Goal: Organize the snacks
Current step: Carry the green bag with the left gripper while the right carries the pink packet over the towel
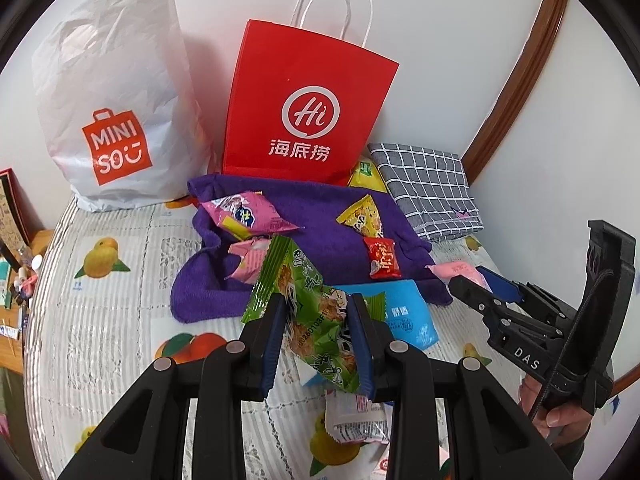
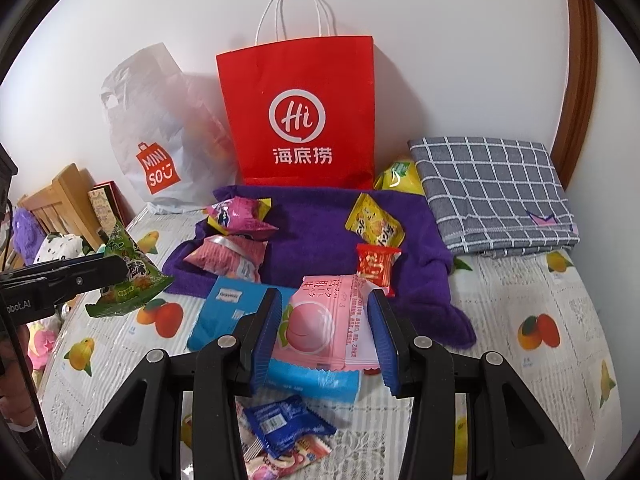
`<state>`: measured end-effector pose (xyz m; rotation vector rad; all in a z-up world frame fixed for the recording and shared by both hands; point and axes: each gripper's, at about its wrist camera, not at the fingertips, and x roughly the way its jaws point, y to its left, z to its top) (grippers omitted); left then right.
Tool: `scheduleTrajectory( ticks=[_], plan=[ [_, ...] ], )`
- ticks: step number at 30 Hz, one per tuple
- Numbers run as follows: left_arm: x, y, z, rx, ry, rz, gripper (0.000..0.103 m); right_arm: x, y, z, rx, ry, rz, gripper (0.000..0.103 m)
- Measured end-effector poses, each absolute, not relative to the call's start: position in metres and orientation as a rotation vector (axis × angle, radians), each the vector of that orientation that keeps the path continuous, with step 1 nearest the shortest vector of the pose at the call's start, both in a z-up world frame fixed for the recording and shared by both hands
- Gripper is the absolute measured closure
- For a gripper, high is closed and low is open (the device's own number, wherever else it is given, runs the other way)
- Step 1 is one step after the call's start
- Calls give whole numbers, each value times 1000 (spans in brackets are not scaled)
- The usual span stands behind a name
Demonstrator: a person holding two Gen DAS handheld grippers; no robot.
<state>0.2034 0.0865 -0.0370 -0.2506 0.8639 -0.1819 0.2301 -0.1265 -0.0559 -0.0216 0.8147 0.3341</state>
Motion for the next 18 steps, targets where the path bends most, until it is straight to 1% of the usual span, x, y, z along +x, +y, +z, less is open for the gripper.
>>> scheduleTrajectory(
  ticks=[18],
  plan=[
    [256, 86, -39, -250, 883, -153, 73, 293, -122, -62, -21, 812, 351, 59]
  ],
)
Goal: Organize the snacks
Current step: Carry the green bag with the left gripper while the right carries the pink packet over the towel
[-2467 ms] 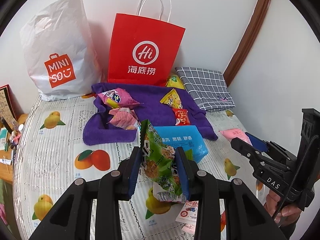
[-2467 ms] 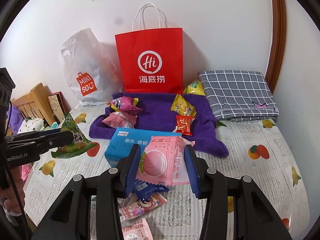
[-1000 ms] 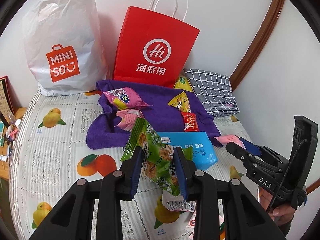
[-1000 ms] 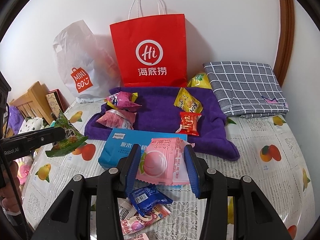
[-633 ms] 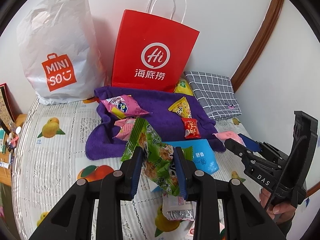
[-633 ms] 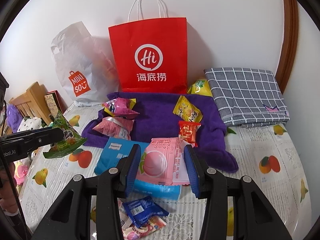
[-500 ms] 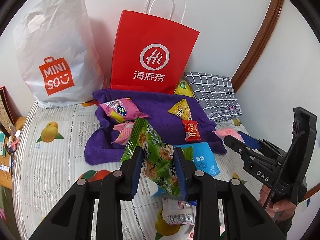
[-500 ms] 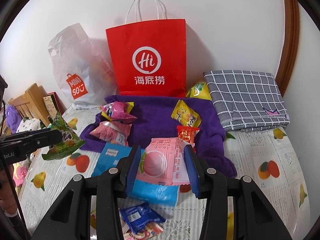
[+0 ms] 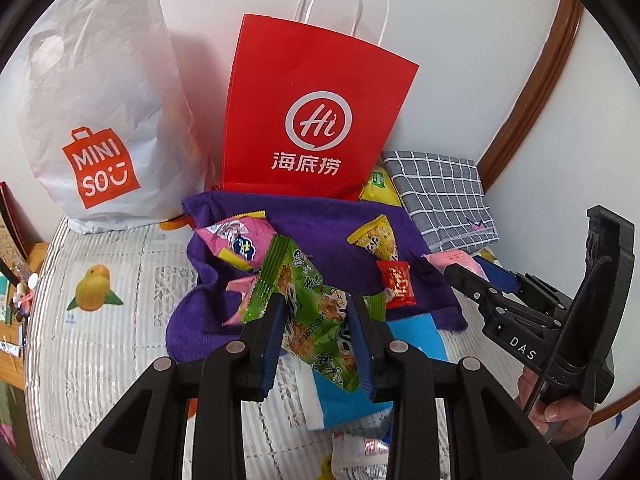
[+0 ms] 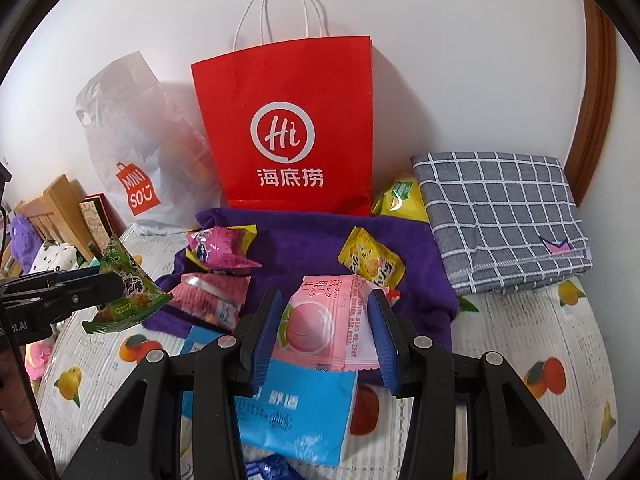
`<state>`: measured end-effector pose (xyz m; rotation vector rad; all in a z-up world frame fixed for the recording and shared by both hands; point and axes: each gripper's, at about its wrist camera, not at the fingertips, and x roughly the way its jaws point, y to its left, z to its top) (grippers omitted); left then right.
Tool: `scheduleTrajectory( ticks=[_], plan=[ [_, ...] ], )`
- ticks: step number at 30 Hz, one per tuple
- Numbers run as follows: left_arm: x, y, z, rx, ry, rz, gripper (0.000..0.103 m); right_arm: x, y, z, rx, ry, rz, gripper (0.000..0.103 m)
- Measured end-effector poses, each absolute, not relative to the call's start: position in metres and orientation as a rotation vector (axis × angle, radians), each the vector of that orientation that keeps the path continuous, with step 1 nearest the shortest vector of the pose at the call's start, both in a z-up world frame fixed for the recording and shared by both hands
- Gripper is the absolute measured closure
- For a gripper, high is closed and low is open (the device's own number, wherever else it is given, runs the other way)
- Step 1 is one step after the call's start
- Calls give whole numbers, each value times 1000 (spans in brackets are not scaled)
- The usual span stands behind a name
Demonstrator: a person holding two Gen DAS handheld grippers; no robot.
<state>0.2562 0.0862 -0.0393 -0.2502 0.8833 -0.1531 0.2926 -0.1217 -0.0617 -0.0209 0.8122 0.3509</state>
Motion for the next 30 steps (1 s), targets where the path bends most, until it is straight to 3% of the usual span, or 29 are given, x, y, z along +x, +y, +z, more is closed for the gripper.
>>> scheduleTrajectory(
  ticks=[30],
  plan=[
    [343, 102, -65, -260, 922, -85, 73, 375, -134, -85, -46, 853, 339, 59]
  ],
)
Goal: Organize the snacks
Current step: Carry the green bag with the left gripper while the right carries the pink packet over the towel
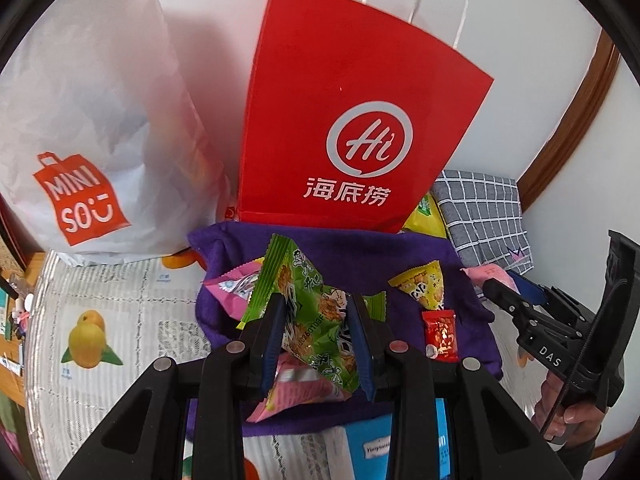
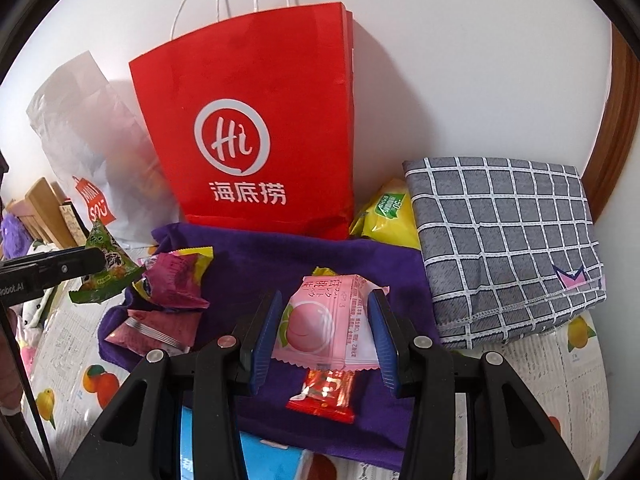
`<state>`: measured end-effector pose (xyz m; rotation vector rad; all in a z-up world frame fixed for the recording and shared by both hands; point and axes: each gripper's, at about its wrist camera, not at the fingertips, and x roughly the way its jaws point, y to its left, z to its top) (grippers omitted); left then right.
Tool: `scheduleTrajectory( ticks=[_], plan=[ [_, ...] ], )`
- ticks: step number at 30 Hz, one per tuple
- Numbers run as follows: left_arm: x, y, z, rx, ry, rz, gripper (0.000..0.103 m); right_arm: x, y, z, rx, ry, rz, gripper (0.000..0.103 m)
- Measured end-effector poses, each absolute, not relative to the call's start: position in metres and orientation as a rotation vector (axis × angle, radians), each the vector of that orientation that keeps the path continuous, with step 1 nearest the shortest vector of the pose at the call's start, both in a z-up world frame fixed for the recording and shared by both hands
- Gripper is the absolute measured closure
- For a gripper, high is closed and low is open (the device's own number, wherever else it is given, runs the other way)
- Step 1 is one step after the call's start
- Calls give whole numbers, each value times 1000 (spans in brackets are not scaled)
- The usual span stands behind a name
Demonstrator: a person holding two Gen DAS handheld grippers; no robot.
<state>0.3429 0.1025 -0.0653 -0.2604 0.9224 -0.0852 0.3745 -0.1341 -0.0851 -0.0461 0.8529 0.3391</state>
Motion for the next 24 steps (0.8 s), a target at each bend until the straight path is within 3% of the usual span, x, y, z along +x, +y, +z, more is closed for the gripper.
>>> scheduleTrajectory(
  ticks=[24],
  plan=[
    [369, 71, -98, -218, 1009, -146, 72, 401, -127, -142, -123, 1037, 362, 59]
  ],
)
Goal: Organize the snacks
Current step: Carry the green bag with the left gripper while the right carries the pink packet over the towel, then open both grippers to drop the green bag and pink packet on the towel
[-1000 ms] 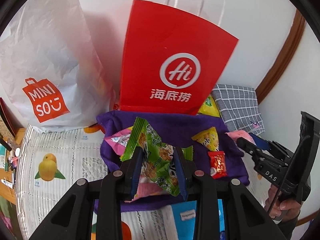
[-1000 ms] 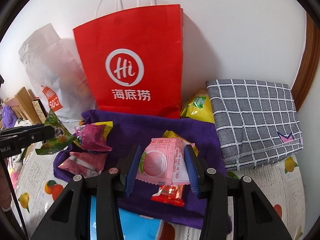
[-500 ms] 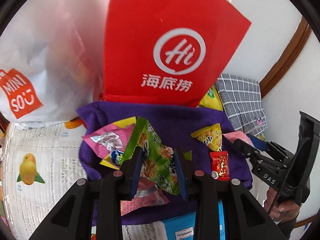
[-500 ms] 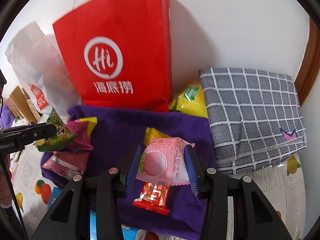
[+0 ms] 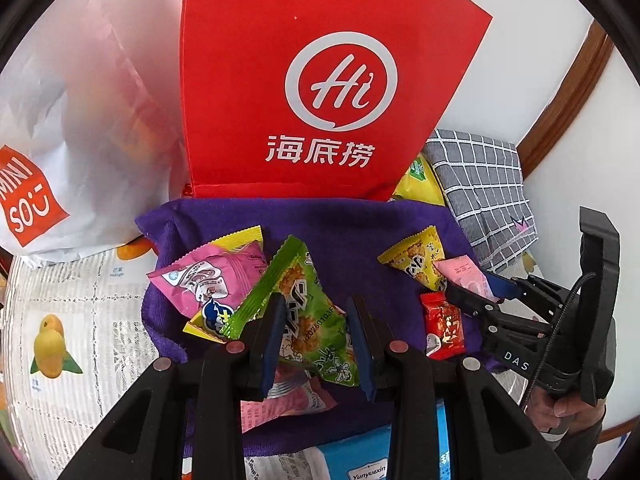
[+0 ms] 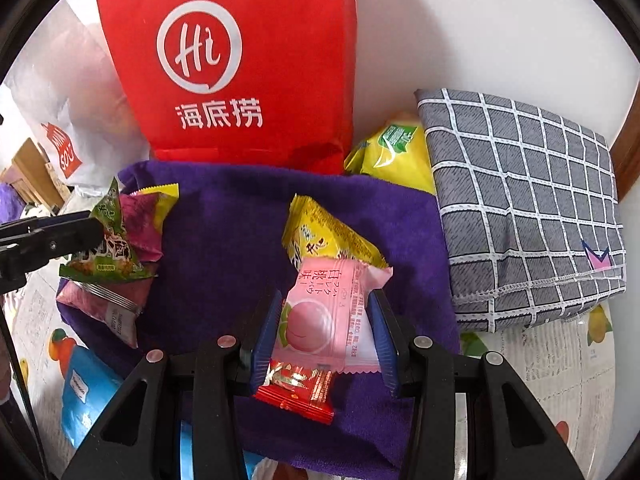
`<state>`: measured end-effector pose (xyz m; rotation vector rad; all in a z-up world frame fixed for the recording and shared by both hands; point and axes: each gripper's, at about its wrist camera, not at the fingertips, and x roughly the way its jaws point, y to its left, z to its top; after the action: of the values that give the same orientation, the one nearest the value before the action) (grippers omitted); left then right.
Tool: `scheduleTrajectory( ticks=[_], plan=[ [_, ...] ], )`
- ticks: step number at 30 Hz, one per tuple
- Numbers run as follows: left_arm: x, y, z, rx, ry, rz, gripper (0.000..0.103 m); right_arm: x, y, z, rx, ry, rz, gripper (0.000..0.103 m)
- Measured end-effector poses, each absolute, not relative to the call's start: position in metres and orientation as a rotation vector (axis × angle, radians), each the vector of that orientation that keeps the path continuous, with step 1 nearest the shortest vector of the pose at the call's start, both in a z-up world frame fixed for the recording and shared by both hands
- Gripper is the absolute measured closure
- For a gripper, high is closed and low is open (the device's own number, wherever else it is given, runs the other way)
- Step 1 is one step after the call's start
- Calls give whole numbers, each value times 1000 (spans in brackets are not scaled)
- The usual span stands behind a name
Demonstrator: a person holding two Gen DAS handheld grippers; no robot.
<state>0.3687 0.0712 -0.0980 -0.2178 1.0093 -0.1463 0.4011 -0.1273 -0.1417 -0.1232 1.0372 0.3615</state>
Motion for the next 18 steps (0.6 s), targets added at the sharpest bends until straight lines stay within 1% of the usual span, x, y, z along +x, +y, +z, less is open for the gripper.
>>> scheduleTrajectory(
  ticks=[1, 2, 3, 4, 5, 11, 13, 14, 17, 18],
  plan=[
    [369, 71, -98, -220, 1013, -146, 70, 401, -128, -142, -123, 1037, 360, 59],
    [368, 72, -98, -221, 1019, -143, 62, 402, -128, -142, -123, 1038, 359, 59],
    [367, 73, -98, -219, 1027, -132, 49, 402, -129, -143, -123, 1039, 358, 59],
    [366, 74, -98, -213, 1026, -123, 44, 402, -129, -143, -122, 1038, 355, 59],
    [364, 74, -97, -206, 1021, -118, 42, 402, -129, -143, -121, 1038, 351, 59],
    [348, 78, -90, -202, 1022, -121, 42, 400, -127, -146, -121, 1043, 340, 59],
    [341, 82, -86, -204, 1016, -113, 42, 399, -125, -145, -114, 1041, 338, 57],
    [338, 84, -84, -207, 1012, -113, 42, 397, -124, -144, -114, 1041, 334, 55],
    [326, 91, -76, -221, 996, -108, 42, 392, -123, -139, -117, 1025, 314, 39],
    [321, 93, -73, -223, 990, -109, 42, 389, -123, -136, -117, 1019, 310, 36]
  ],
)
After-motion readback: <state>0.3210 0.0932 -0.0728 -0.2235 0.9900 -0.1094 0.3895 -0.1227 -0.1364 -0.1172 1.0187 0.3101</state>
